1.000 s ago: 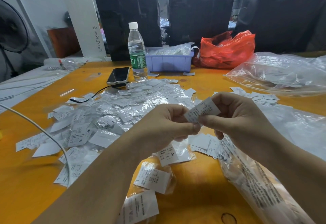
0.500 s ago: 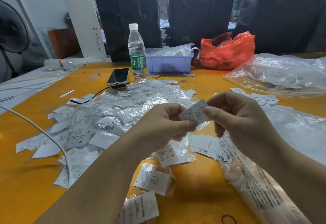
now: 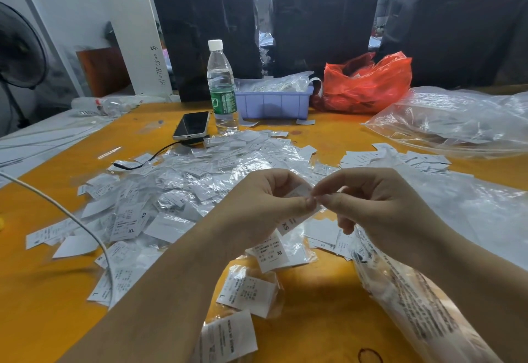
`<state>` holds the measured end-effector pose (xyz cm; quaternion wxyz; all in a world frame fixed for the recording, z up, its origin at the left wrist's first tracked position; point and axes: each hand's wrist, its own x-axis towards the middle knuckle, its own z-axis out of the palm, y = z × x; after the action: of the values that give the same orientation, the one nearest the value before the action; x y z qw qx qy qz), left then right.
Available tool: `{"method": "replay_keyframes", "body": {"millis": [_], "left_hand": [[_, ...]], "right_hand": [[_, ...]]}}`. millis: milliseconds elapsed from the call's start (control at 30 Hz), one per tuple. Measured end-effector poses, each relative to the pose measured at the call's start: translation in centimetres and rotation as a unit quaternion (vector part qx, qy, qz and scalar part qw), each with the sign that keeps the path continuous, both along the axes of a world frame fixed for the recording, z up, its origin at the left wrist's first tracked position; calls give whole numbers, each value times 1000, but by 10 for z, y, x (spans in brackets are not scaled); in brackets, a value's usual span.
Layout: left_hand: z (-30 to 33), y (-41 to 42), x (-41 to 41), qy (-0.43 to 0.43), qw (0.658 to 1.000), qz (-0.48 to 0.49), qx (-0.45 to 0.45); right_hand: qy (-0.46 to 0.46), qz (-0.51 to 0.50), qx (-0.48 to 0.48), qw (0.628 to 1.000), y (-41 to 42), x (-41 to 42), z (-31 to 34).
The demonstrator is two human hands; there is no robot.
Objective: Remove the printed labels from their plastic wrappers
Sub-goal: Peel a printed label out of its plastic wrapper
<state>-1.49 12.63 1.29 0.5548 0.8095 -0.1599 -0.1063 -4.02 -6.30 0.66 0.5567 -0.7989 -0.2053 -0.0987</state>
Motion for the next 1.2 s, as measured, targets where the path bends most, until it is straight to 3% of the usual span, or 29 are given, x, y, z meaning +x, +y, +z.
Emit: {"method": "replay_keyframes", "body": {"millis": [100,233,367,533,800,1000,1200], "left_hand": [[-1,2,1,-5,1000,31,5],[-6,2,1,-100,980,99,137],[-10,3,2,-159,952,137,224],[-12,1,2,-235,914,146,297],[-15,-9,-4,-236,943,41,231],[-16,-10,-4,-239,943,10,230],[-11,-11,-7,-213,966,12,146]], "right_hand": [[-11,-40,-18,999,-2,0,0],[-76,-106,-205,970,-7,-2,2],[-25,-83,-393,915,-7,-4,3],[35,-45,-476,878,1,-5,0],[-10,-68,-447,892,0,0,-6],[-53,-90,-232,967,-3,6,-4],[-73,-75,-168,980,-4,7,2]]}}
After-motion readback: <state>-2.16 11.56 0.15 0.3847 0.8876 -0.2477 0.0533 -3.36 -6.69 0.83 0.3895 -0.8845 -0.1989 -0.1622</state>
